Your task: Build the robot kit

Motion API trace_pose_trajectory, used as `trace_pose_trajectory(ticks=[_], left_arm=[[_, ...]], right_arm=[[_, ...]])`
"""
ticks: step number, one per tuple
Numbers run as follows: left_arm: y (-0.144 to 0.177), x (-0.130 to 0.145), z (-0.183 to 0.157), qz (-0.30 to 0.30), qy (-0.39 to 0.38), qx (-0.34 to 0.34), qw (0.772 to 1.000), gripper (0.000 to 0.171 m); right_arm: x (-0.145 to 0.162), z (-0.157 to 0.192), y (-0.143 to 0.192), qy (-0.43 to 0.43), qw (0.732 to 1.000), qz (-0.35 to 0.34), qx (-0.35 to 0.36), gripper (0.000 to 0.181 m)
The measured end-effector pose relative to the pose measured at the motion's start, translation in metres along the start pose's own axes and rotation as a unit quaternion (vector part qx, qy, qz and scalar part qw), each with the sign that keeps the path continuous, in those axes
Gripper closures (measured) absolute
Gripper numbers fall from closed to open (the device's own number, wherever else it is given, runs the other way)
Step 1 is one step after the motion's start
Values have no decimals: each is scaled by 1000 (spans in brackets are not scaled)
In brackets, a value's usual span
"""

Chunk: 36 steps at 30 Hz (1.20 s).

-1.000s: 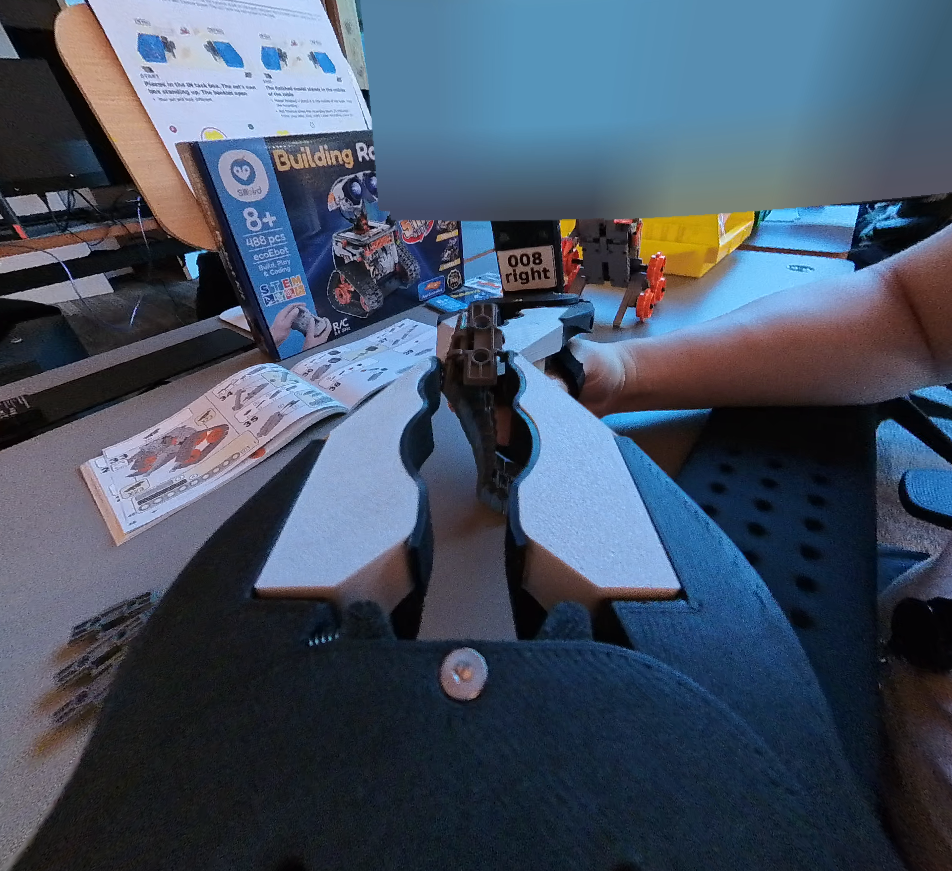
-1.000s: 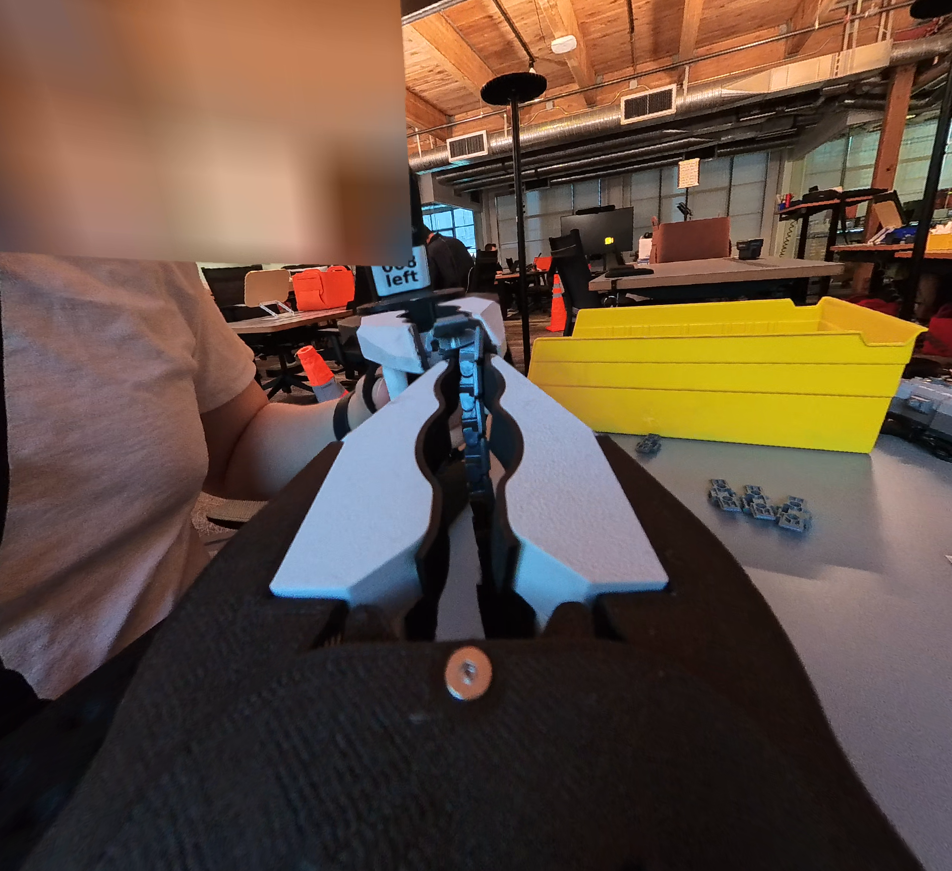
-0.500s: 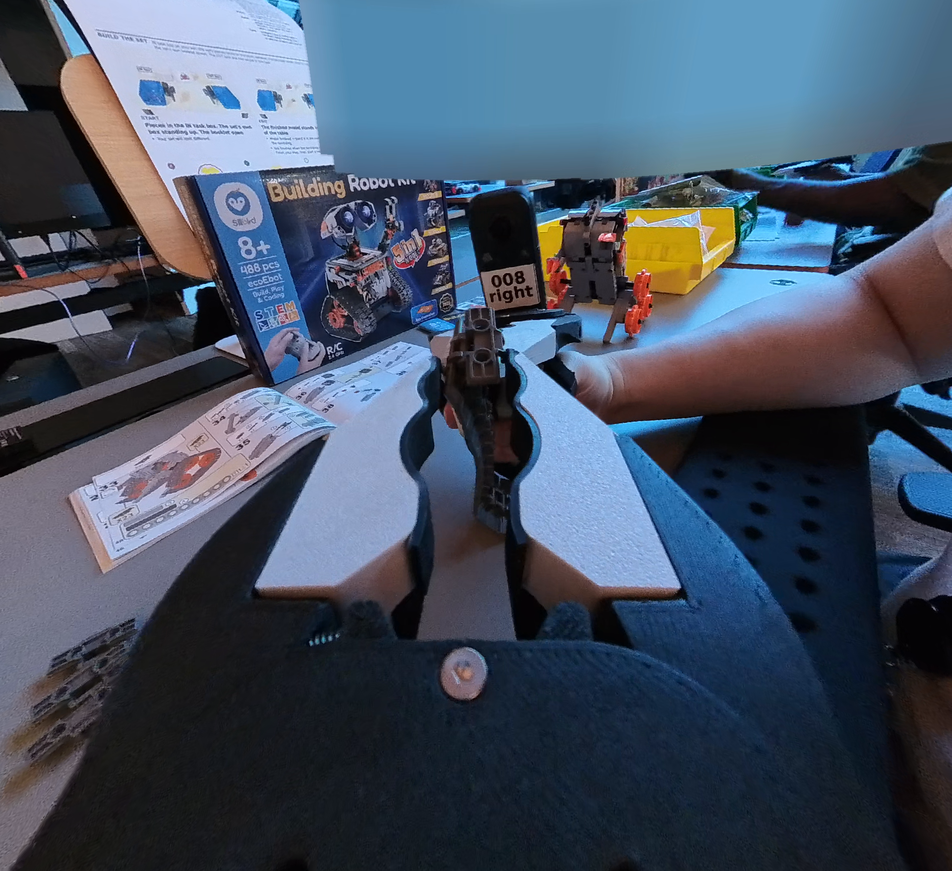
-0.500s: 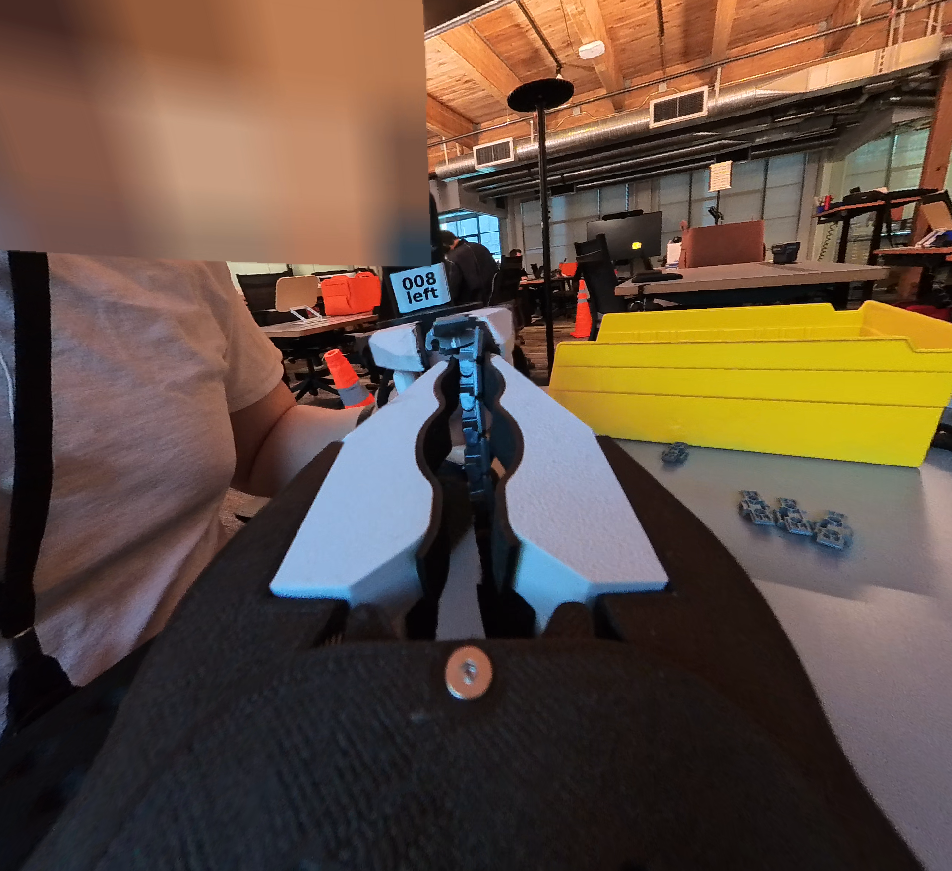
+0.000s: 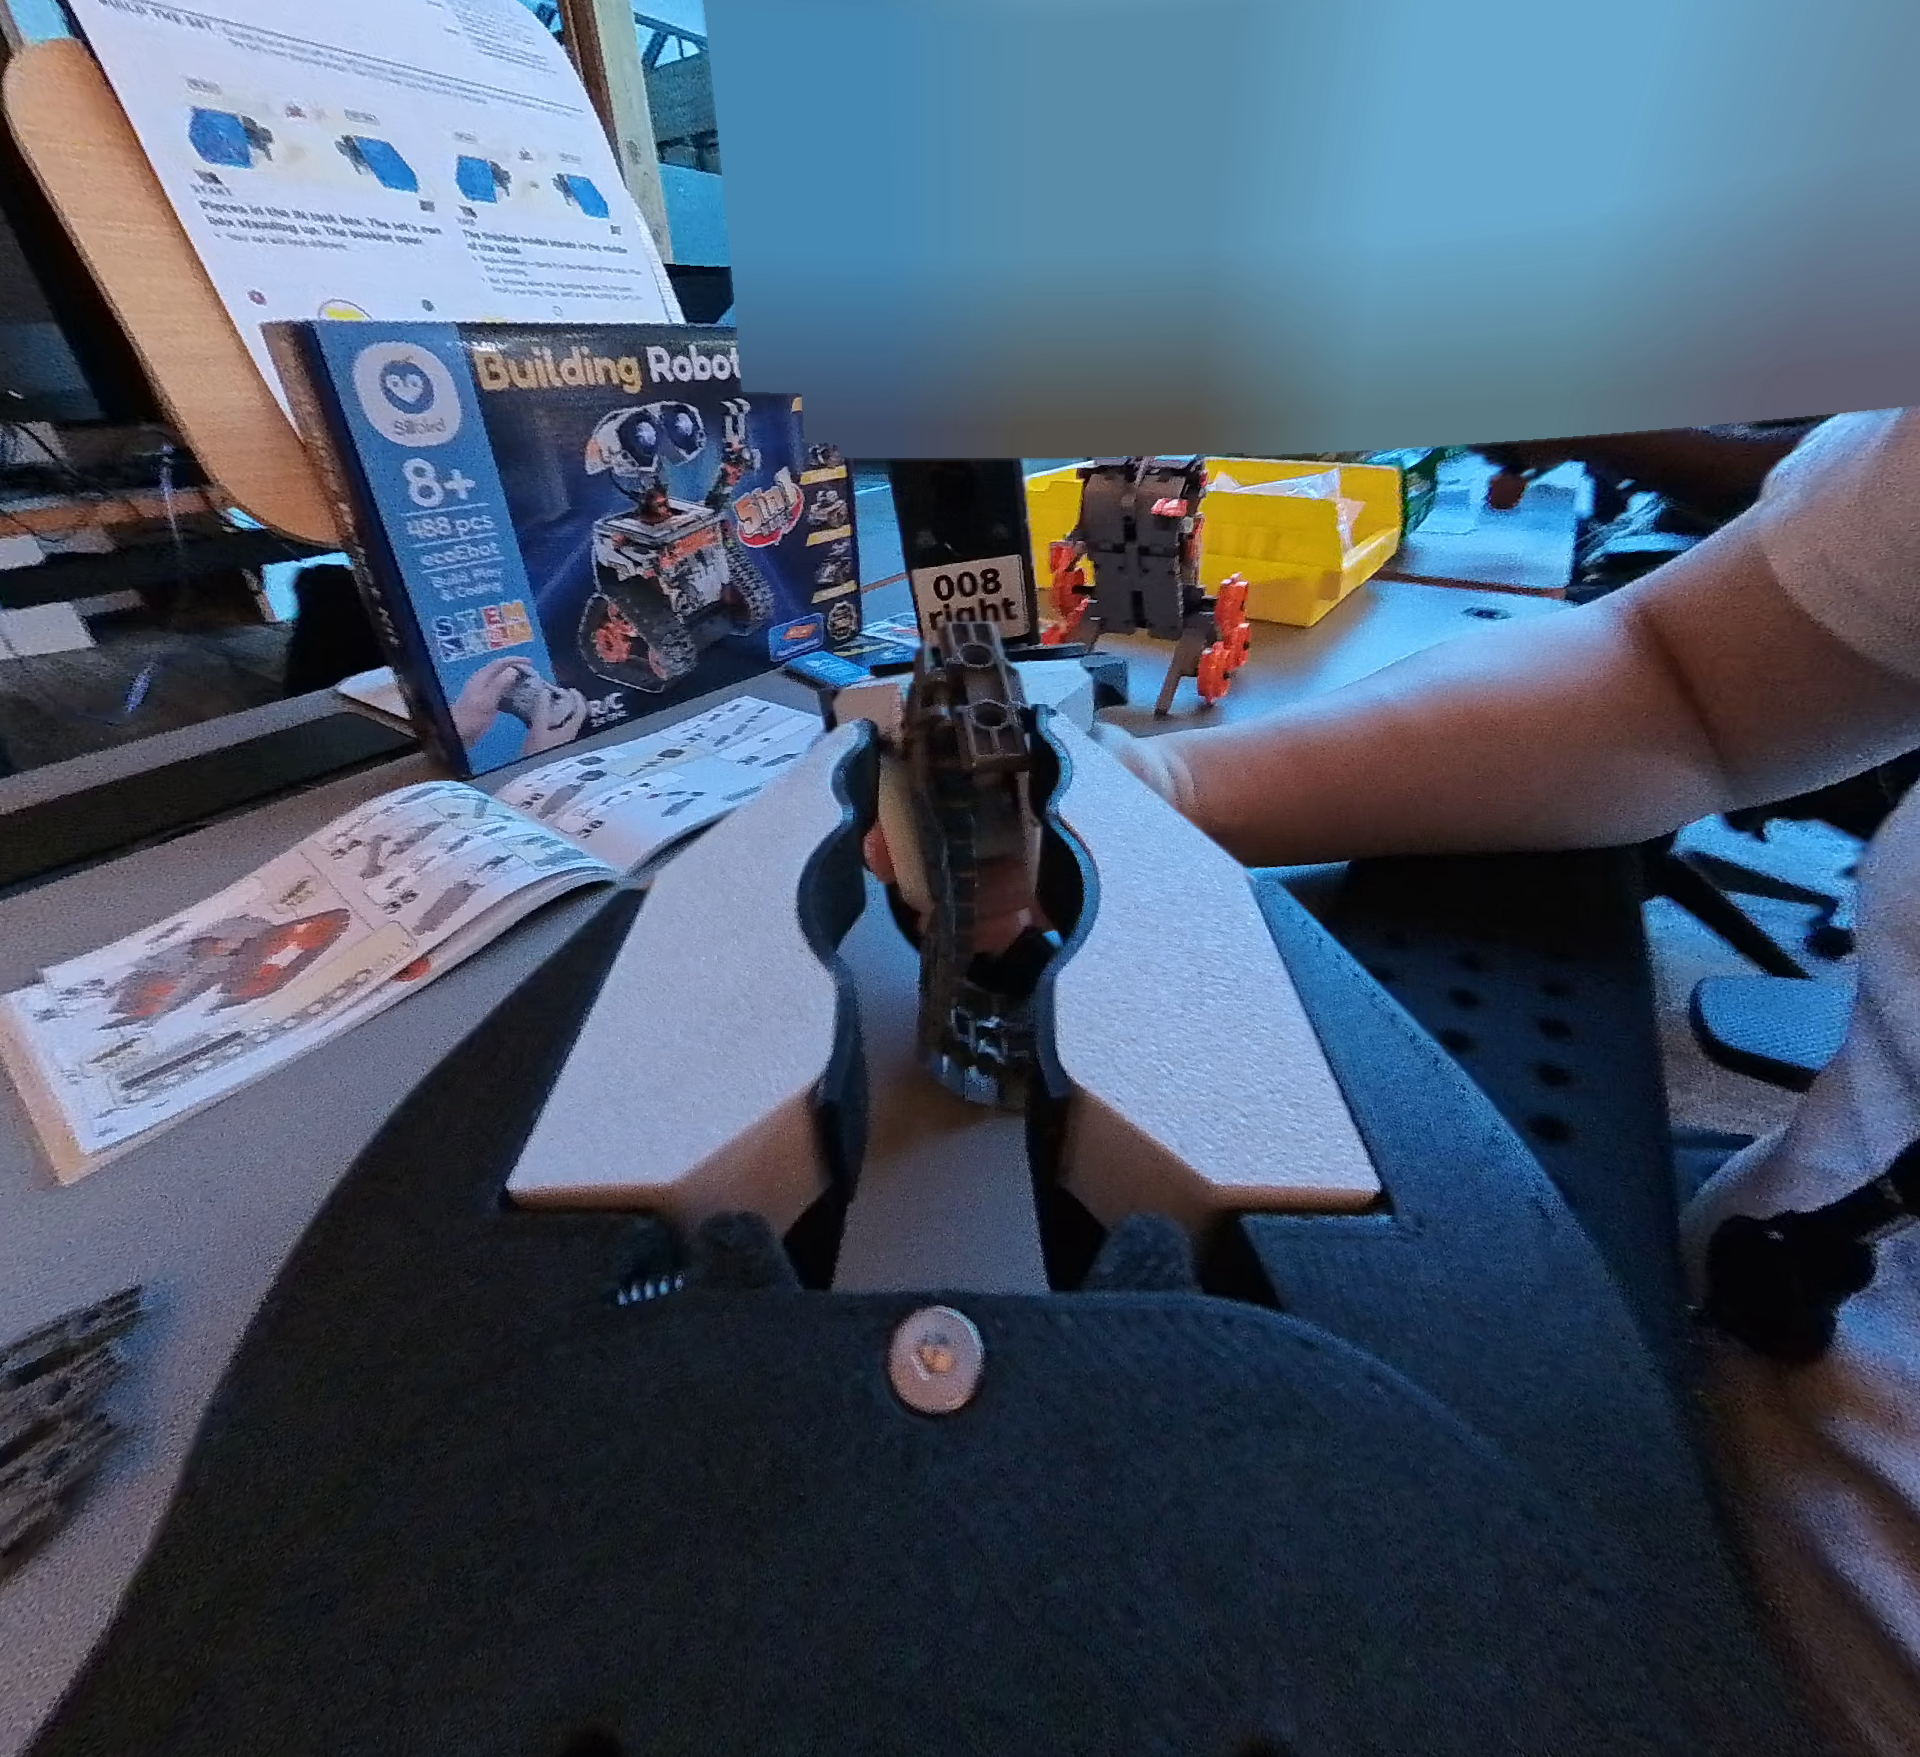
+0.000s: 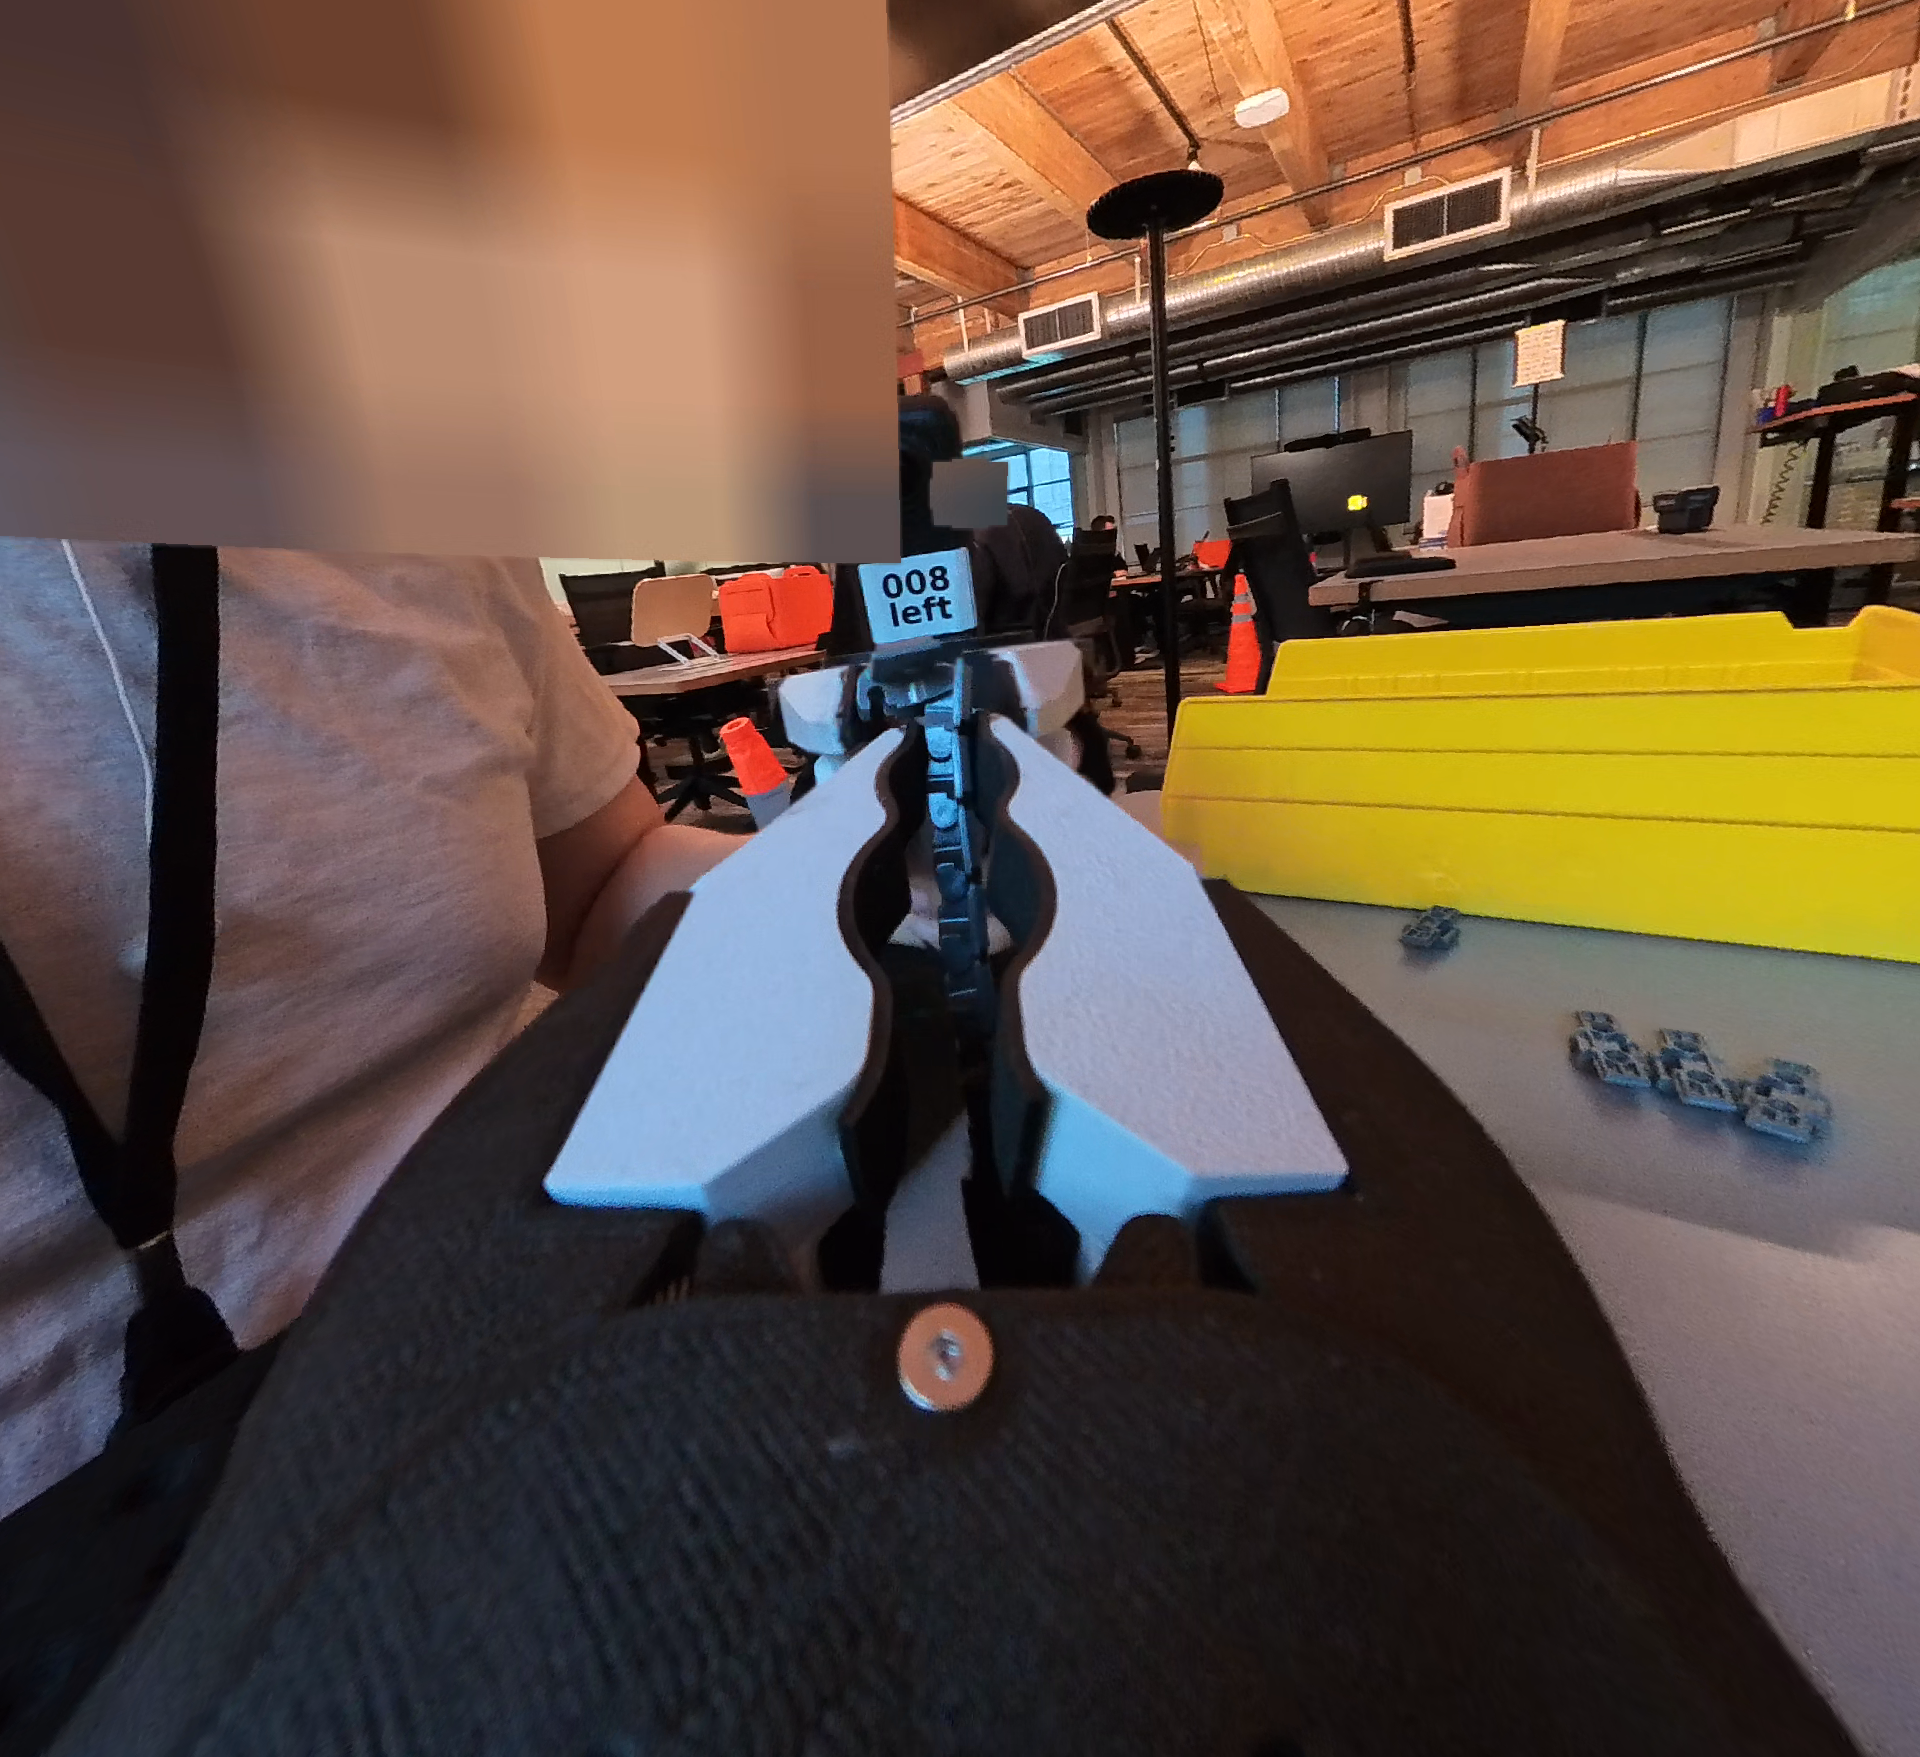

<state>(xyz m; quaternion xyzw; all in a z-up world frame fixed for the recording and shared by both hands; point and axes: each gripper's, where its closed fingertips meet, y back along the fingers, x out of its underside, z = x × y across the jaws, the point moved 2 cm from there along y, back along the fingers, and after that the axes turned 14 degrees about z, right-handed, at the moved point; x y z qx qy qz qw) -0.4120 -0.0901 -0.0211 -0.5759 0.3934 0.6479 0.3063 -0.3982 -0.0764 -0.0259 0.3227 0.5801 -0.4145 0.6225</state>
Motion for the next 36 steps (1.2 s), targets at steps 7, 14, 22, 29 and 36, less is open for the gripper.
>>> trace_pose_trajectory(ticks=[7, 14, 22, 29, 36], left_arm=[[5, -1, 5, -8, -15, -30, 999, 153], [5, 1, 7, -3, -24, -37, 999, 153], [1, 0, 1, -5, 4, 0, 1000, 151], [2, -3, -2, -10, -12, -27, 1000, 152], [0, -4, -7, -13, -13, -34, 999, 152]], right_arm=[[4, -6, -3, -39, 999, 10, -6, 172], [5, -8, -3, -52, 998, 22, -10, 175], [4, -2, 0, 1, 1000, 27, 3, 175], [1, 0, -2, 0, 1000, 8, -7, 174], [2, 4, 0, -6, 999, -5, -34, 174]])
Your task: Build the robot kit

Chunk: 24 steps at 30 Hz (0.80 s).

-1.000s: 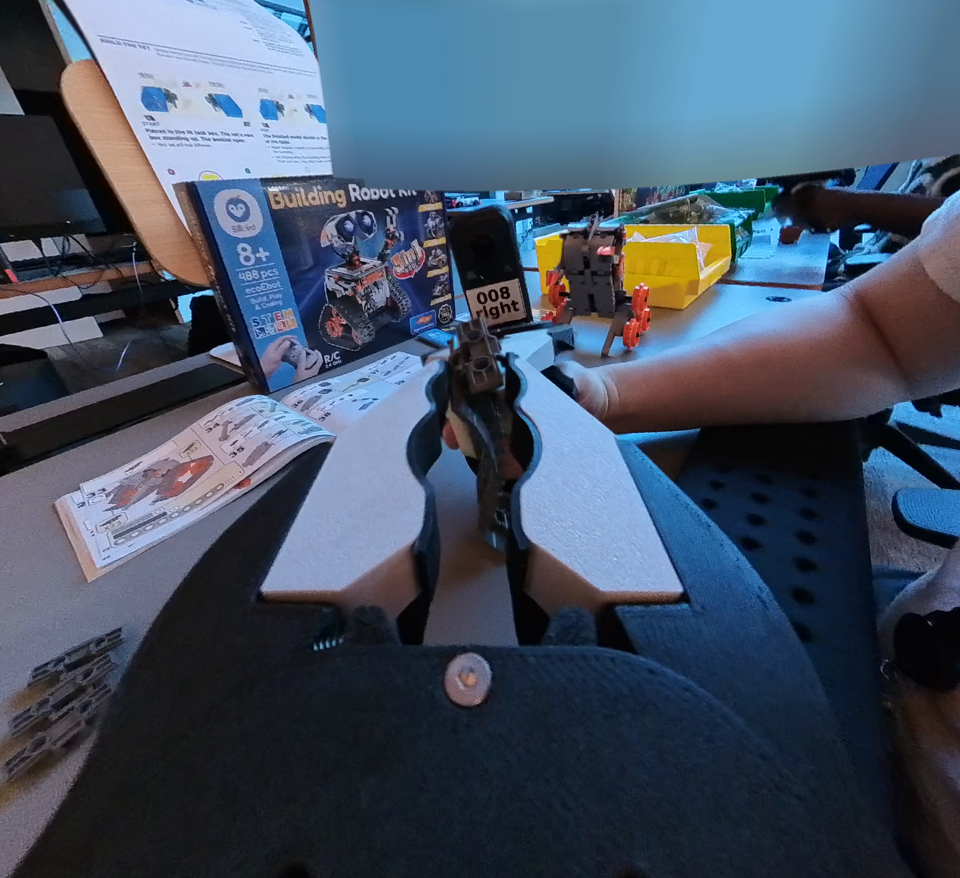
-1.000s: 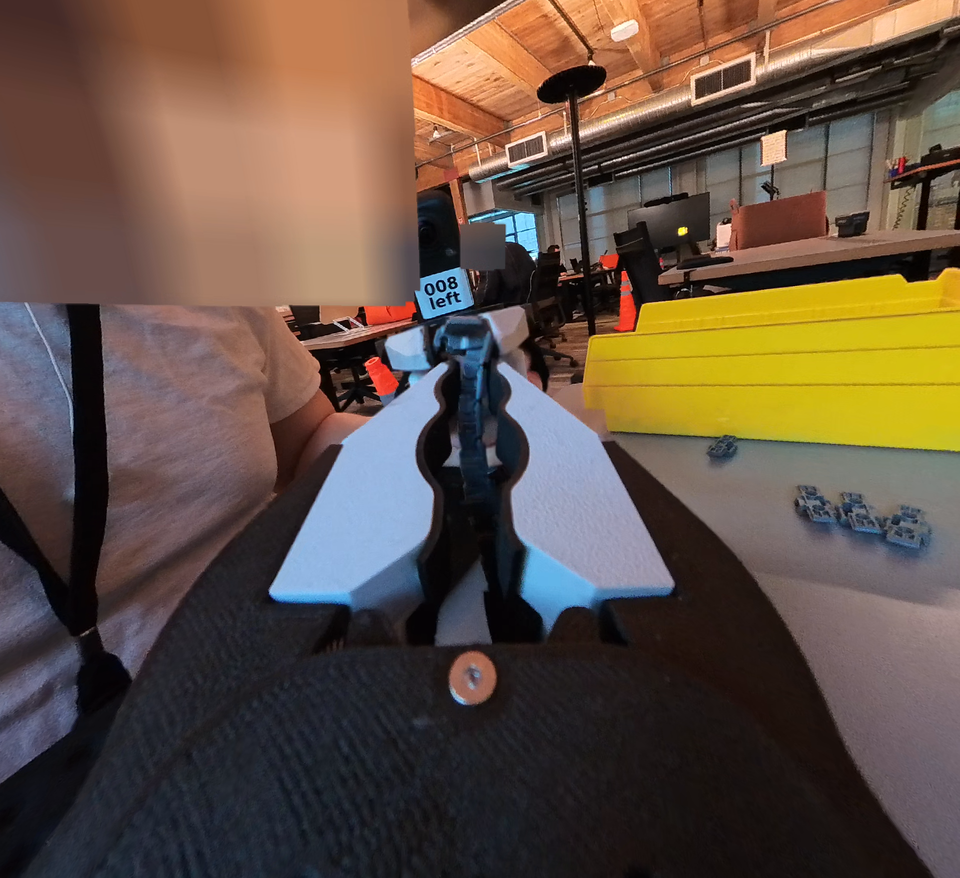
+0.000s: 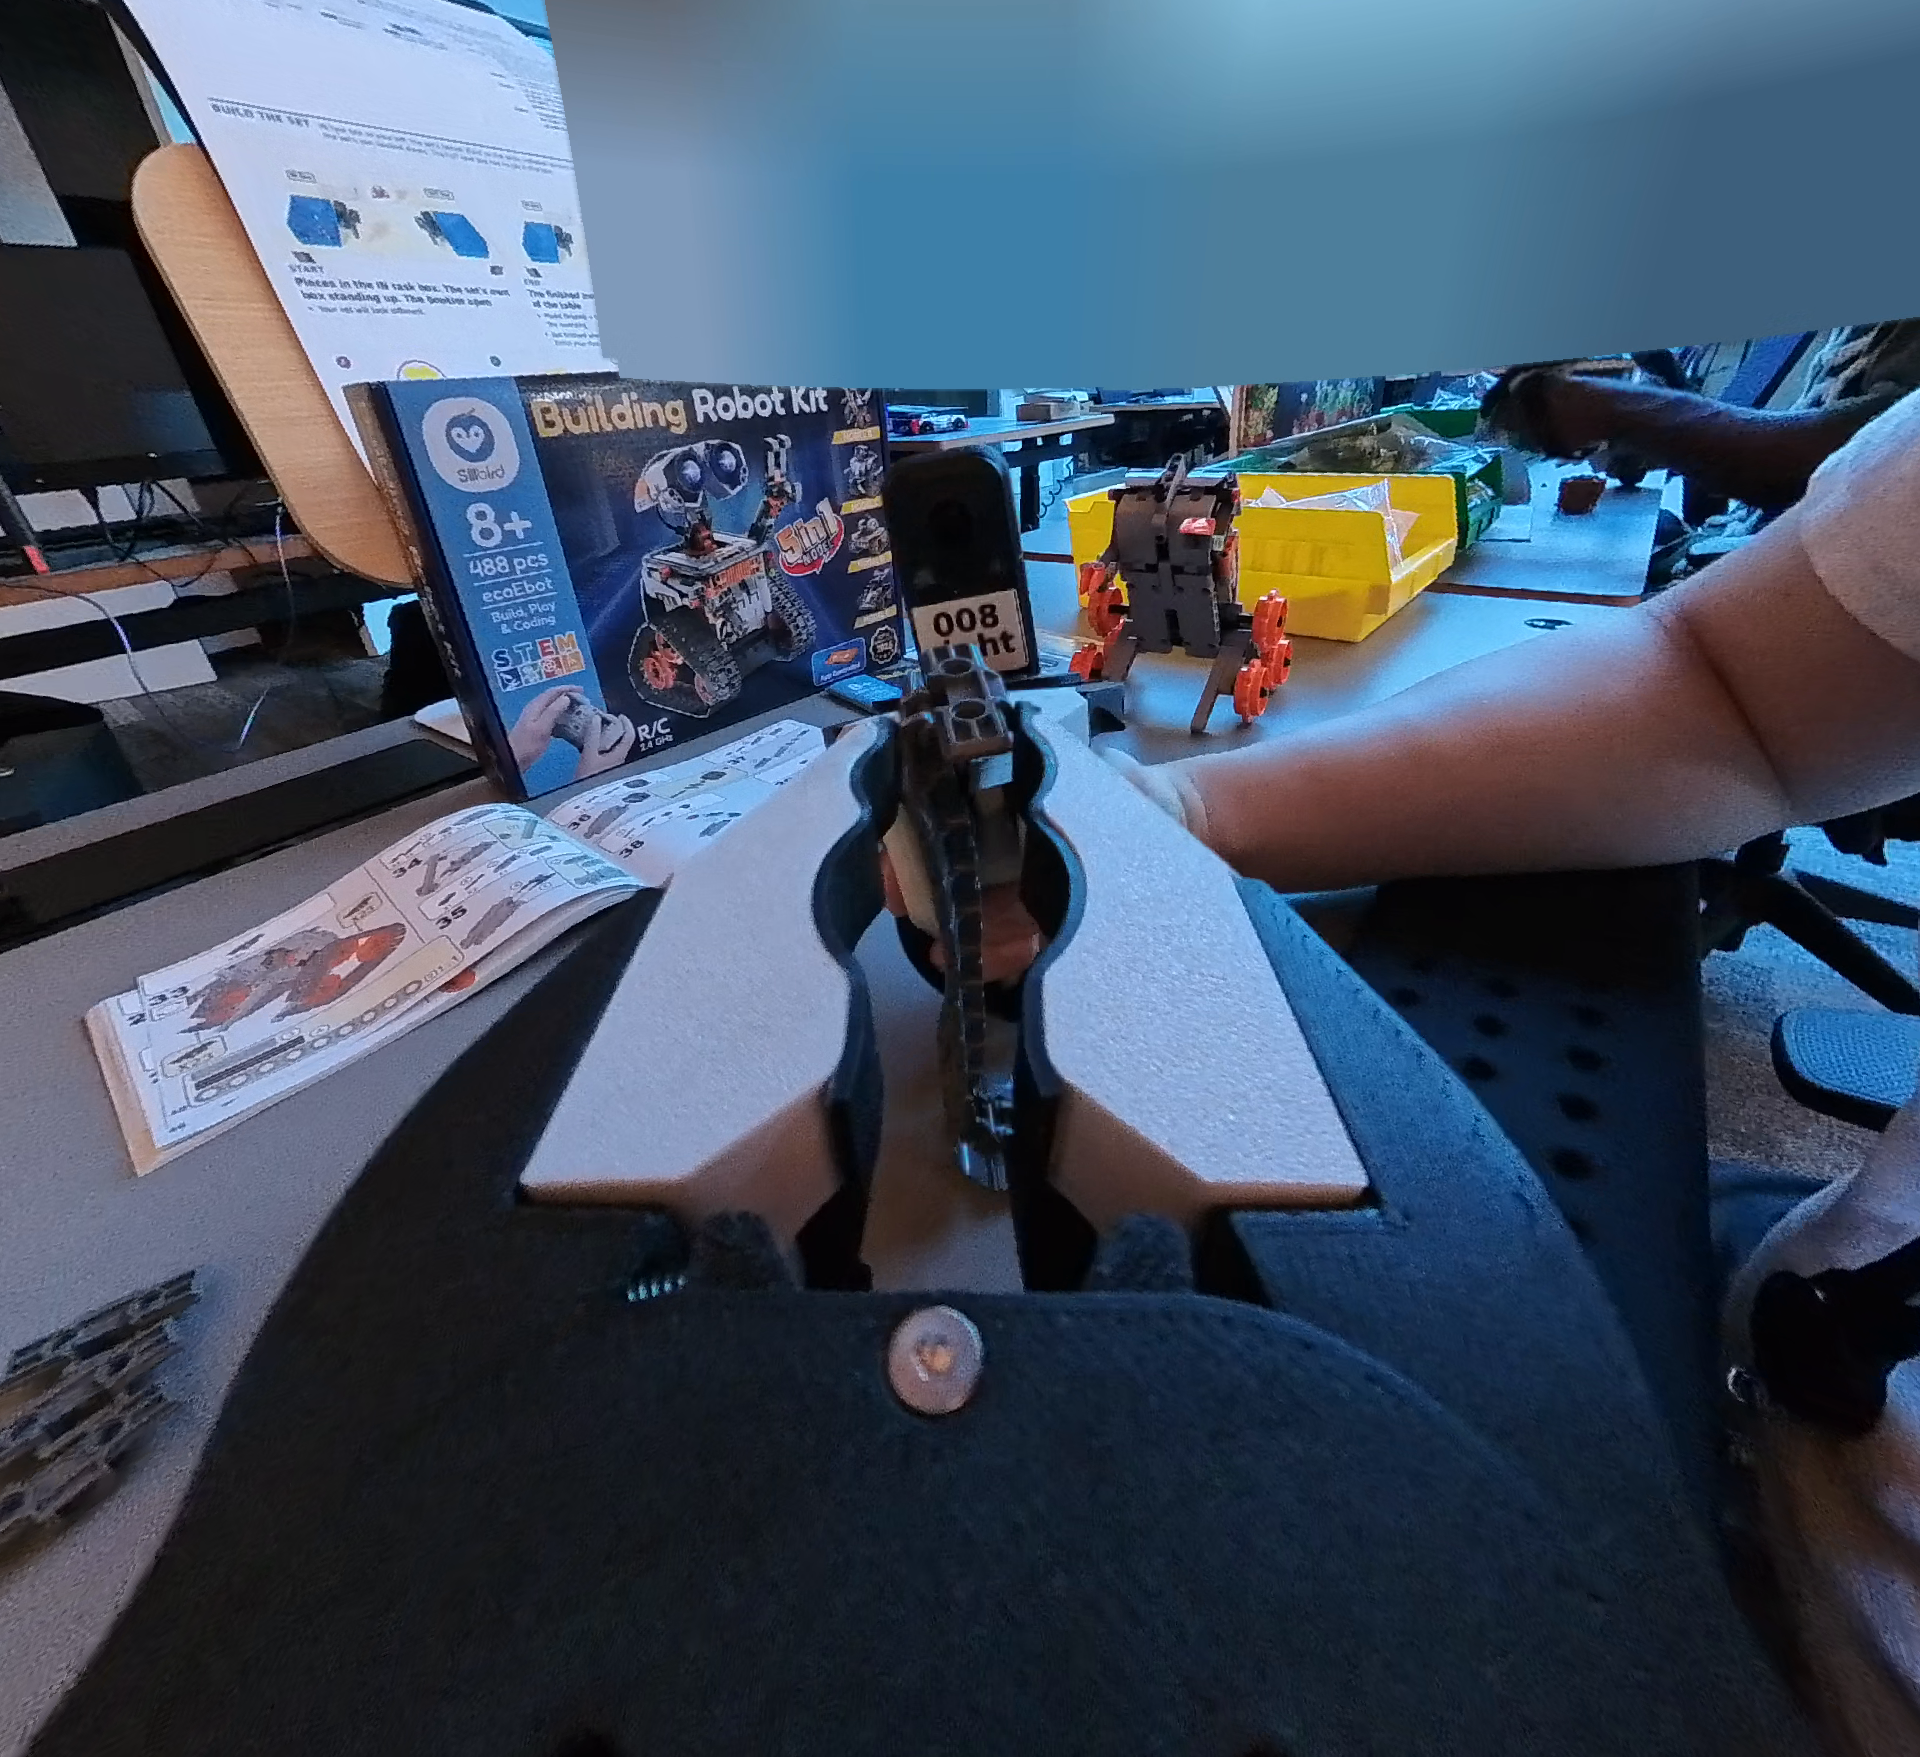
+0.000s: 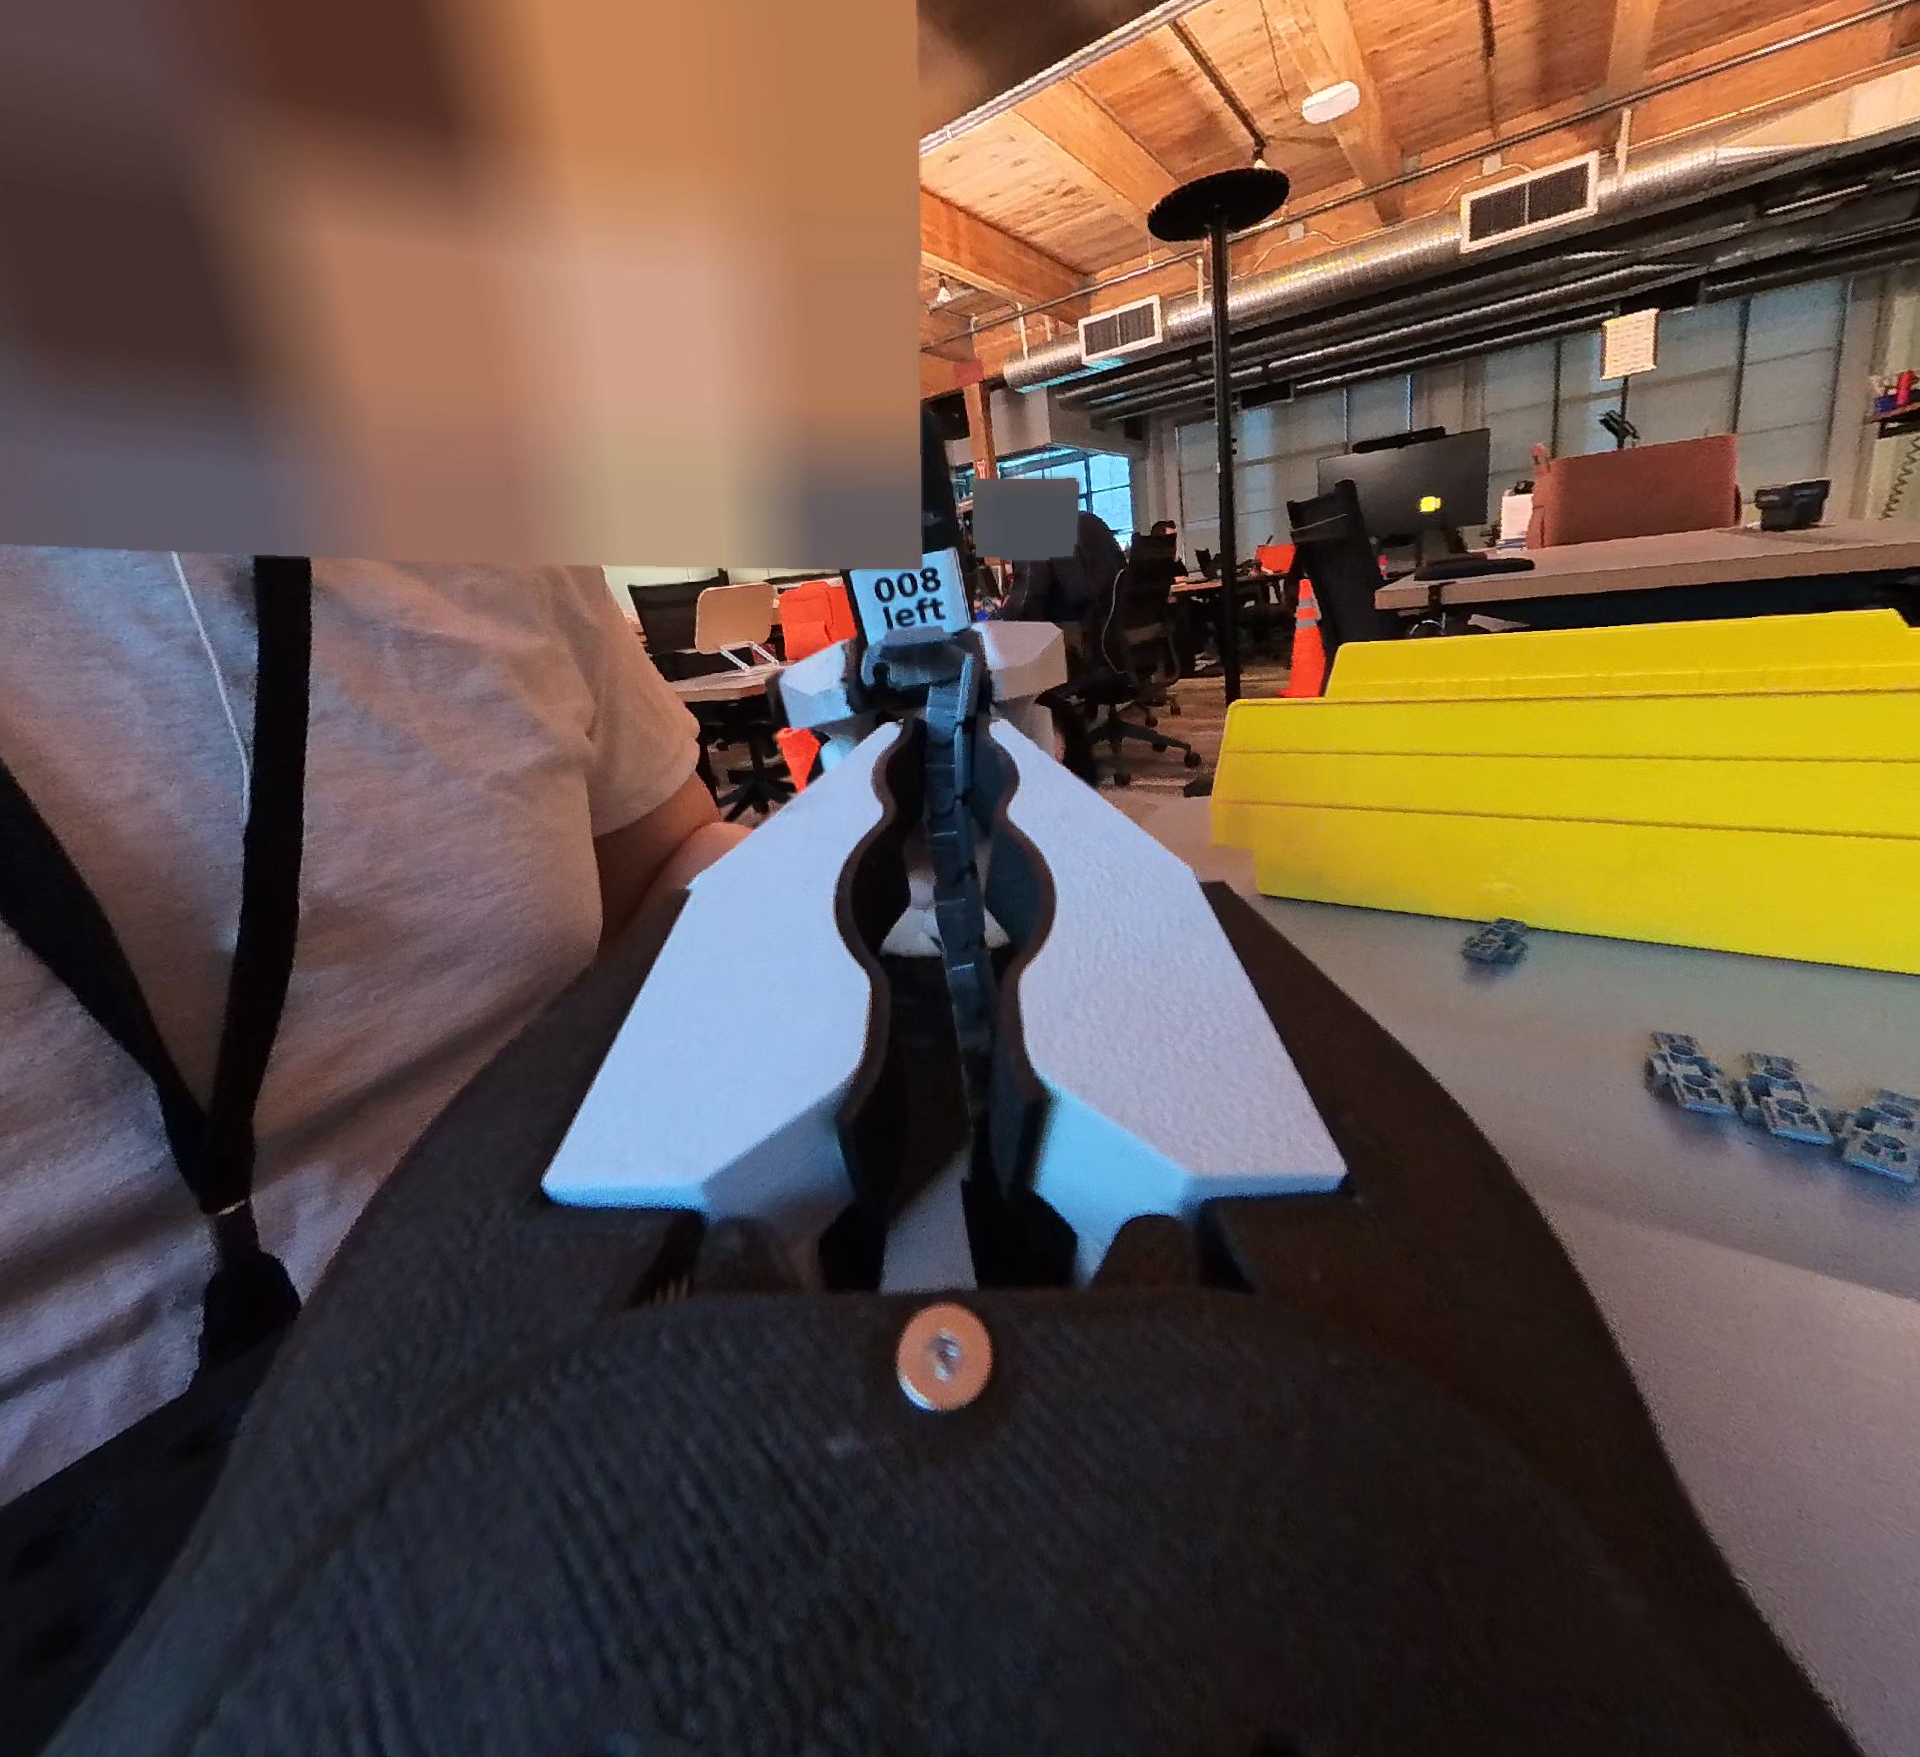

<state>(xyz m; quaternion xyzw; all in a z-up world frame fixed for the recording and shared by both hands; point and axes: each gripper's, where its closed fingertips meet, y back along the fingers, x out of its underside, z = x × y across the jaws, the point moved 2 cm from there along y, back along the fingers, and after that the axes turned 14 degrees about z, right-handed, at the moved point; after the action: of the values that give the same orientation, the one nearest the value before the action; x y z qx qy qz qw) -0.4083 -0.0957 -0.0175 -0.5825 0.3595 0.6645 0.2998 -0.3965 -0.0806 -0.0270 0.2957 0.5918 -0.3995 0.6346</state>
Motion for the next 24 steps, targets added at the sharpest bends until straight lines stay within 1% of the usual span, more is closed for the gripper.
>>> trace_pose_trajectory(ticks=[8, 9, 10, 12, 14, 16, 18, 20, 22, 24], left_arm=[[1, -1, -4, -7, 2, 14, 1000, 153], [3, -5, -7, -25, 2, 23, 999, 162], [4, -5, -6, -27, 4, 20, 999, 162], [4, -5, -1, -28, -12, -2, 1000, 163], [4, -5, 3, -32, -15, -5, 999, 163], [3, -2, 6, -24, -12, -10, 1000, 164], [2, 0, 7, -18, -19, -20, 999, 161], [3, 1, 11, -17, -3, -27, 999, 156], [8, 1, 25, -29, 47, -38, 998, 157], [13, 6, 38, -28, 100, -31, 994, 155]], right_arm=[[2, 1, 0, -13, 1000, -9, -27, 175], [4, 1, -1, -15, 999, -5, -28, 175], [6, 2, -2, -15, 999, -3, -34, 174], [2, -2, -3, -23, 999, -11, -22, 175], [0, -5, -3, -17, 1000, -7, -7, 175], [2, -7, -3, -22, 1000, -1, -5, 175], [2, -8, -2, -31, 999, 0, -6, 175], [3, -14, -2, -71, 997, 3, -5, 175], [4, -21, -1, -122, 993, 2, -8, 175], [7, -27, 2, -154, 988, 8, -3, 175]])
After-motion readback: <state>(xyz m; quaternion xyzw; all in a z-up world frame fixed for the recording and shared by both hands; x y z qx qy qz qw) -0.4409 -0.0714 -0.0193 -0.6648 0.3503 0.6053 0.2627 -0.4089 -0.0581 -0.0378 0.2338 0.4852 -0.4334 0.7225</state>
